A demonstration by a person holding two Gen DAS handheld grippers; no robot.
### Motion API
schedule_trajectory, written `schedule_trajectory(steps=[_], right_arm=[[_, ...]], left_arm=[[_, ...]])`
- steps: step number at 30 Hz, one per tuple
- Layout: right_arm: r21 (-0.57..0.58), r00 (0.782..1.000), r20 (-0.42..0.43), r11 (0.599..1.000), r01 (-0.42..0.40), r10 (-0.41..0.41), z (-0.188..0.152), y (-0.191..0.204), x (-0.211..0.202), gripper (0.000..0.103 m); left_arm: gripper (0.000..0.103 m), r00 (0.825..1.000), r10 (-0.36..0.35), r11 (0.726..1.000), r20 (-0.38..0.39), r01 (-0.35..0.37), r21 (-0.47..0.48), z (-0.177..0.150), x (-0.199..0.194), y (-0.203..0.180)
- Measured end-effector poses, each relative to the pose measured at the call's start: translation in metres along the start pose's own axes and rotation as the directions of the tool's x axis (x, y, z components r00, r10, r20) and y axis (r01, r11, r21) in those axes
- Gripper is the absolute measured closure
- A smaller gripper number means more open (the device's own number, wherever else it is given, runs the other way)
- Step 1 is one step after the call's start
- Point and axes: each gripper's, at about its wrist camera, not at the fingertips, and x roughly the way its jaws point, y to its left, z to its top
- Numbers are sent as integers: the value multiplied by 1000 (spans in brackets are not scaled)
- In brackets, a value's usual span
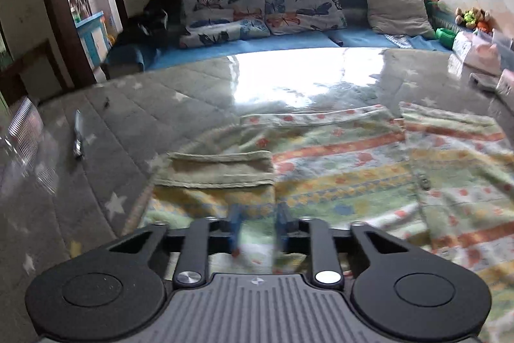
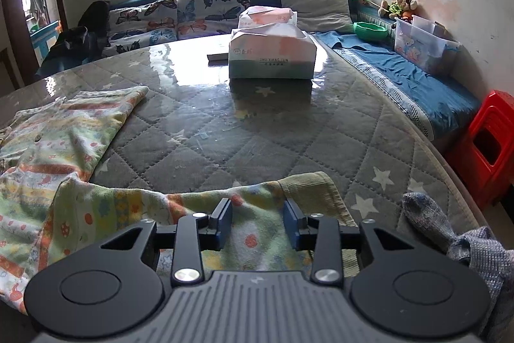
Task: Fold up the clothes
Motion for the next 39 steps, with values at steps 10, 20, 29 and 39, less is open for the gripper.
schedule_trajectory(steps=[10,20,29,39], right_arm=[[-31,999,27,999,-29,29,5,13,-11,67],[-140,986,53,979,-147,156,10,55,-32,66],[-340,945,2,889,-308,328,0,126,-48,61],[-430,912,-81,811,-397,403,-16,171,-45,61]], left_arm=[[101,995,40,983,88,-23,-183,-14,-54,62],[101,972,204,904,119,-140,-404,-72,-128,154],[98,955,296,858,-21,-275,-433,-123,-129,186],[82,984,175,906,33,-148,-397,-106,-126,163]])
